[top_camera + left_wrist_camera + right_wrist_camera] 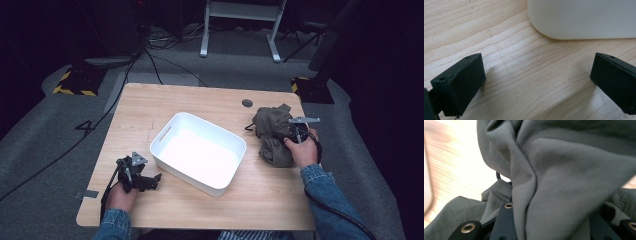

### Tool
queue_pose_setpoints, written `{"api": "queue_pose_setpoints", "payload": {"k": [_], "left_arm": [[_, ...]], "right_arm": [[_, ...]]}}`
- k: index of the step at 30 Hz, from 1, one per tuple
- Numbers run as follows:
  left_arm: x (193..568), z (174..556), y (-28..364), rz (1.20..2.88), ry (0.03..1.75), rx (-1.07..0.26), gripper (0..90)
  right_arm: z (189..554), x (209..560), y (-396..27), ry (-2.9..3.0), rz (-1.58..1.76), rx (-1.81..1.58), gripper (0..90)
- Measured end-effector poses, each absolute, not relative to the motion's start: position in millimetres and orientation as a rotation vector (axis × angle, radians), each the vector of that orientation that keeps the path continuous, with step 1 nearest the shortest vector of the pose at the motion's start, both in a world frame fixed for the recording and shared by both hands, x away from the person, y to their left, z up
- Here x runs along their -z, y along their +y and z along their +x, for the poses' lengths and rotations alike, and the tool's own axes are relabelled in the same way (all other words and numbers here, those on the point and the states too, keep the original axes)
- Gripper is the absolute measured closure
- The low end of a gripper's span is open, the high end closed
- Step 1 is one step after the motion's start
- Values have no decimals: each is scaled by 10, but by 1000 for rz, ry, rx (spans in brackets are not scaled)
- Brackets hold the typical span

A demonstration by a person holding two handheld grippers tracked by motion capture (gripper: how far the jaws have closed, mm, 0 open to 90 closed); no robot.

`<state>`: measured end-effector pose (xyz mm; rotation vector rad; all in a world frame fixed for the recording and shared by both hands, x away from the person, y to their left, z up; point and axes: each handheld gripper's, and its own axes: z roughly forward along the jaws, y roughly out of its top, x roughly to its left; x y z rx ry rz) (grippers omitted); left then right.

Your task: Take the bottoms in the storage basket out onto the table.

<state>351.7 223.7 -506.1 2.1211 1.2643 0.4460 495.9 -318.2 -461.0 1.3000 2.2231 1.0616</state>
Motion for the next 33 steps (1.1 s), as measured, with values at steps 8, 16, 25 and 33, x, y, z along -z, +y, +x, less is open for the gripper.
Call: {"api": "queue_pose_setpoints", "payload": {"k": [8,16,25,33], "left_arm": [[5061,3517,2237,2122,1264,-446,0],[5061,3517,2237,2121,1264,-446,0],[5061,3517,2237,2122,1264,-446,0],[5061,3517,2237,2121,1264,-446,0]], "right_arm": [[5033,4738,-3147,2213,1308,-1021,427],[5002,4631,-3146,2166,1270,-1002,160],[4873,4357,-3186,2152,1220,-1030,158],[4699,4124,-3192,2145,1149,-1090,157]]}}
